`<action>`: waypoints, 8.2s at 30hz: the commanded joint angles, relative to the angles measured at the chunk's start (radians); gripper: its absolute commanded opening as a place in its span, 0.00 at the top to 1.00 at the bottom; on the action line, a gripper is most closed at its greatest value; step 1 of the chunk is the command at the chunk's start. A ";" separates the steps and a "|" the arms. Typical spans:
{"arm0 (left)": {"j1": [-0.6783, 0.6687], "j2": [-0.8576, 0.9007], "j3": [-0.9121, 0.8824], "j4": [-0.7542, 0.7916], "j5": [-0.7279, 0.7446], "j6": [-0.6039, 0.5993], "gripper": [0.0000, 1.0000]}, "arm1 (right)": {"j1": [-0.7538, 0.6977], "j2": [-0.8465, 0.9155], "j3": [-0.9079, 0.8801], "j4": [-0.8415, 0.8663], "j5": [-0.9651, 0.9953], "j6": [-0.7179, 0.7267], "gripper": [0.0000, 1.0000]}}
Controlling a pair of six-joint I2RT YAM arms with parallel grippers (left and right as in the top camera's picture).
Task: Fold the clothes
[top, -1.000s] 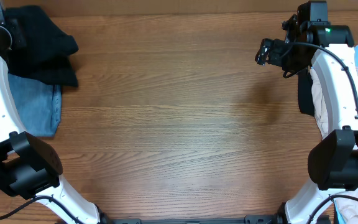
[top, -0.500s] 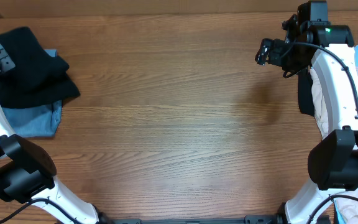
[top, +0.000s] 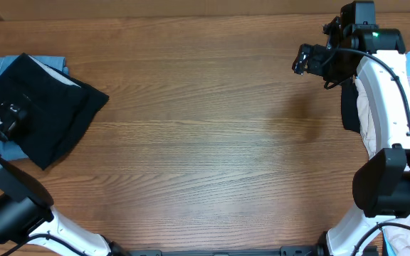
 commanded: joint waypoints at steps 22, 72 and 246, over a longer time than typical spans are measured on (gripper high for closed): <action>0.151 -0.036 -0.262 0.645 0.372 0.034 0.07 | 0.003 0.003 0.004 0.005 0.003 0.001 0.00; 0.109 0.045 0.085 0.248 0.347 0.107 0.94 | 0.003 0.003 0.004 0.005 0.003 0.001 0.00; -0.320 -0.186 -0.022 0.456 0.472 -0.029 0.00 | 0.010 -0.067 0.004 0.005 0.003 0.001 0.00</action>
